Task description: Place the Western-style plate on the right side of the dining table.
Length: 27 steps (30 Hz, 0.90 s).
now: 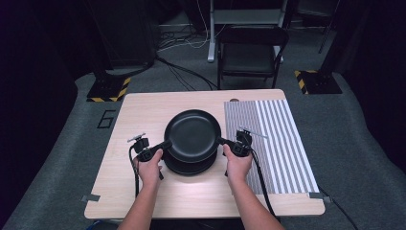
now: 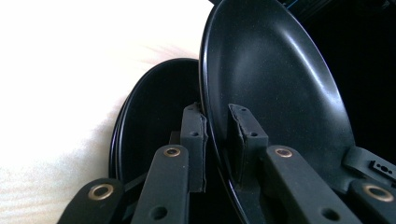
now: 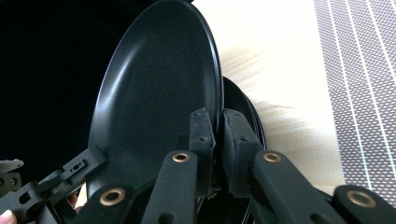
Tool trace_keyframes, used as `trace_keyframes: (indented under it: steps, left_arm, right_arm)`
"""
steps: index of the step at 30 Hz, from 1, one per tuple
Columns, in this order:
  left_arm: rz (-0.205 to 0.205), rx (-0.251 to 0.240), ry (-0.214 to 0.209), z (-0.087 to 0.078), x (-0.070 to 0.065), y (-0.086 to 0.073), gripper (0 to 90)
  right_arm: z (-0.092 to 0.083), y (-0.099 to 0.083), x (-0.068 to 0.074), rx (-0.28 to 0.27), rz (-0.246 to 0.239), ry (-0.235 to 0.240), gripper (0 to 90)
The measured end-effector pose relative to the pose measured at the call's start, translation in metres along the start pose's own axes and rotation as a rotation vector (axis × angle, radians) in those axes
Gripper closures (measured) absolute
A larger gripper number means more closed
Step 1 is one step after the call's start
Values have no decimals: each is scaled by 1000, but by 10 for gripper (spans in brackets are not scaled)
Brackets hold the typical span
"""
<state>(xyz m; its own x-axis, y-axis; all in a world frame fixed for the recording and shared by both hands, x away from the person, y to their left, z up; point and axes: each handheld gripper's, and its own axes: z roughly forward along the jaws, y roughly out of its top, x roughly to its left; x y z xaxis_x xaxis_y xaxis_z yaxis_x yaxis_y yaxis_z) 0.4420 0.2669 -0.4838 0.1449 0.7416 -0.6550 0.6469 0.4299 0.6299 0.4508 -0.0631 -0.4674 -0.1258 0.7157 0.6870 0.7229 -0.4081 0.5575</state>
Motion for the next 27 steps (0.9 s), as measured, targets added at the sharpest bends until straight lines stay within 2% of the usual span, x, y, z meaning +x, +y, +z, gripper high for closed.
trace_keyframes:
  steps: [8,18,27]
  left_arm:
    - [6,-7,-11,0,-5,5,777]
    - [17,-2,-15,2,-12,8,778]
    - [29,0,-36,6,-23,11,780]
  right_arm:
    - [-4,3,2,-12,-12,4,829]
    - [-9,6,1,-19,0,11,828]
    - [-22,12,-1,-42,-7,9,827]
